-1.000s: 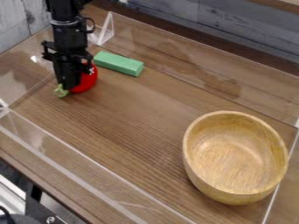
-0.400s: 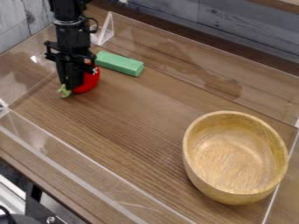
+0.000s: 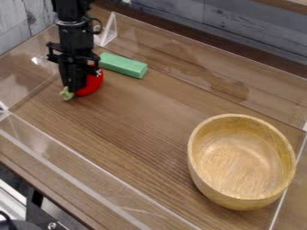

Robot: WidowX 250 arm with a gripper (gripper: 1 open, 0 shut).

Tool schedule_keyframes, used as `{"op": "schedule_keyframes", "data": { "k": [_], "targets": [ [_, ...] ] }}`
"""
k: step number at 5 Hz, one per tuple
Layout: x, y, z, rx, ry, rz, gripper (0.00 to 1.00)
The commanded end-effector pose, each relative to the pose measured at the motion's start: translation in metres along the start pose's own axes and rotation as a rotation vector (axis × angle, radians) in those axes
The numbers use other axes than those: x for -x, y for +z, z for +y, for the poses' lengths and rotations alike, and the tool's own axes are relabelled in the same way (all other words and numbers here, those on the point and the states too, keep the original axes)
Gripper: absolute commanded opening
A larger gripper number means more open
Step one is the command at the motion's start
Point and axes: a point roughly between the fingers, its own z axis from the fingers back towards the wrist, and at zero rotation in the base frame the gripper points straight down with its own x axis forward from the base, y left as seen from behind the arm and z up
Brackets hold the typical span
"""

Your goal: Move the red object to the left side of the table

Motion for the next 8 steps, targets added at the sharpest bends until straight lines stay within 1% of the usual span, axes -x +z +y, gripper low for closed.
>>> {"op": "schedule_keyframes", "data": {
  "k": [1,2,5,8],
  "targets": [
    [-0.0050,0.0084,-0.0012,-0.027,-0.010,-0.029,0.00],
    [-0.0062,0.0045,-0.0006,-0.029,-0.007,-0.023,0.00],
    [-0.0080,0.0009,-0.0020,-0.029,0.002,-0.017,0.00],
    [-0.0095,0.0007,-0.0045,-0.027,0.011,-0.017,0.00]
  ]
}}
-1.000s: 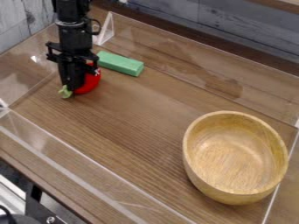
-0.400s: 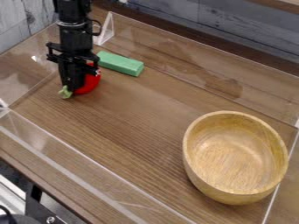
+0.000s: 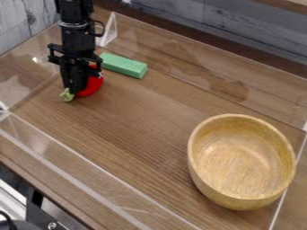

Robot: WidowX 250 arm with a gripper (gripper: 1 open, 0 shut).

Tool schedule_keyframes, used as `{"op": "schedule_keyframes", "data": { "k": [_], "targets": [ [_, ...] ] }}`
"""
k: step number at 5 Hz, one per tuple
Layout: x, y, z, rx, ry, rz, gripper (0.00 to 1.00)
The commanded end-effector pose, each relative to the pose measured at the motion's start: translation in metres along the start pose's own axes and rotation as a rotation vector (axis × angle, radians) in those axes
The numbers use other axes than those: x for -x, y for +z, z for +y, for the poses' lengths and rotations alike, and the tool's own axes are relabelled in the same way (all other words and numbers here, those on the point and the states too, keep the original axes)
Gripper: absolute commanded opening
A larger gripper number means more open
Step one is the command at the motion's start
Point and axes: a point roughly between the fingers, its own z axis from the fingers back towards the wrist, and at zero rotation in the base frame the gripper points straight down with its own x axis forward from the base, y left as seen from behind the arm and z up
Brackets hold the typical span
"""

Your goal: Move the red object to the left side of the table

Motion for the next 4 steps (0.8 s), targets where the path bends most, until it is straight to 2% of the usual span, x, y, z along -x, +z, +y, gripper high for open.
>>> {"op": "schedule_keyframes", "data": {
  "k": [1,4],
  "targets": [
    [-0.0053,0.0041,-0.0051,-0.010,-0.014,-0.015,0.00],
    [-0.0065,0.0045,-0.0079,-0.006,-0.006,-0.015,0.00]
  ]
}}
